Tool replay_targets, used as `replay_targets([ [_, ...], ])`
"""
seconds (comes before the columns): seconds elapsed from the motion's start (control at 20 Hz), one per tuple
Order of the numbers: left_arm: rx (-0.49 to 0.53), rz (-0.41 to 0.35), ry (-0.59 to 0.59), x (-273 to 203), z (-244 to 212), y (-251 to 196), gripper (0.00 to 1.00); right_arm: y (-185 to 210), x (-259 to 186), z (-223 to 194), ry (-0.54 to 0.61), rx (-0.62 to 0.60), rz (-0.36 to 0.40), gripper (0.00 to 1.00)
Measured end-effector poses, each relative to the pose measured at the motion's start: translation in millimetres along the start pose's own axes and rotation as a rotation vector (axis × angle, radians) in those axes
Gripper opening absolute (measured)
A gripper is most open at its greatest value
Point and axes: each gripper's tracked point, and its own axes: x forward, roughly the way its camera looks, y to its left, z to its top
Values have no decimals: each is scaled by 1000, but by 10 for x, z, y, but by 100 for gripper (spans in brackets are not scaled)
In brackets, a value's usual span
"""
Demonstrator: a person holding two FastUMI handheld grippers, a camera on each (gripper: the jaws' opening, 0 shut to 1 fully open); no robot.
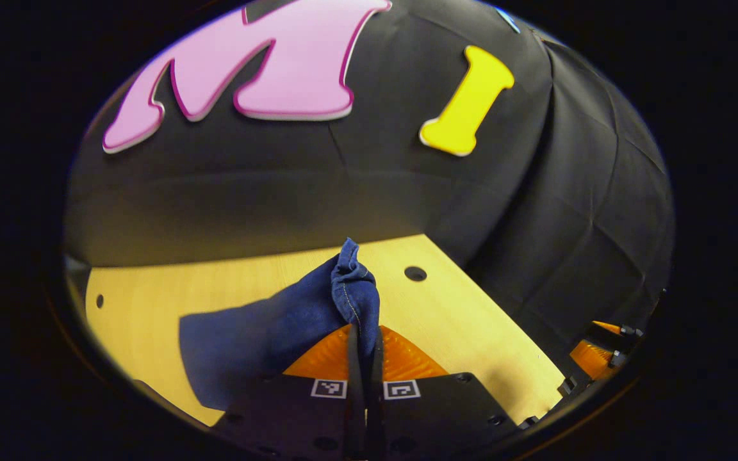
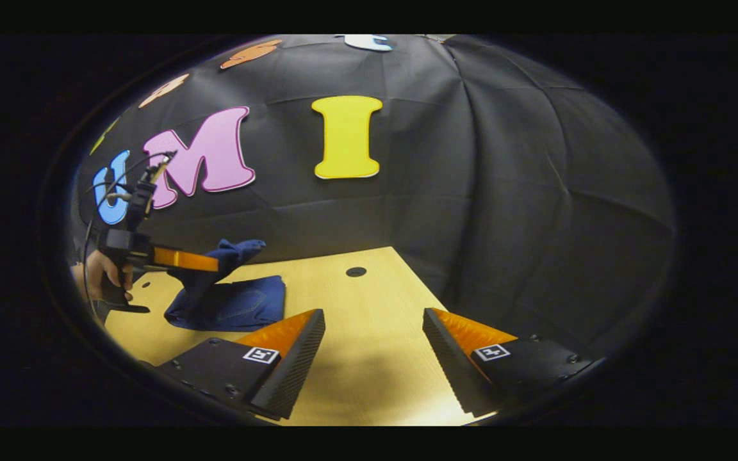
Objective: Grasp the waist and the cuffs of the jeans and fold them to make the two legs overlap; first hold the waist and fold one-third of the jeans toward the cuffs, then hold the cuffs and fold the remaining one-third in the same direction to finish folding.
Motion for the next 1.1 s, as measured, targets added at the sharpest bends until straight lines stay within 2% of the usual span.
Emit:
replay_targets([
  [0.15, -5, 17, 40, 141, -184, 36, 14, -45, -94, -19, 1, 7, -13, 94],
  [0.25, 20, 50, 42, 69, -259, 97, 26, 22, -138, -2, -2, 1, -9, 94],
  [0.35, 49, 77, 8, -165, -254, 193, 68, 140, -246, 51, -12, -14, 3, 94],
  [0.4, 60, 87, -17, -358, -246, 244, 100, 204, -315, 87, -20, -22, 10, 94],
  [0.55, 77, 117, -121, -1120, -222, 385, 99, 474, -588, 269, -56, -40, 39, 94],
  [0.7, 106, 174, -243, -2131, -252, 544, 99, 871, -888, 442, -90, -56, 78, 95],
  [0.85, 121, 275, -333, -3163, -467, 759, 99, 1285, -1319, 585, -129, -82, 115, 94],
  [0.95, 105, 315, -388, -3785, -665, 829, 99, 1517, -1666, 732, -178, -101, 132, 94],
  [1.1, 93, 380, -444, -4513, -1009, 933, 99, 1825, -2268, 907, -275, -94, 158, 94],
])
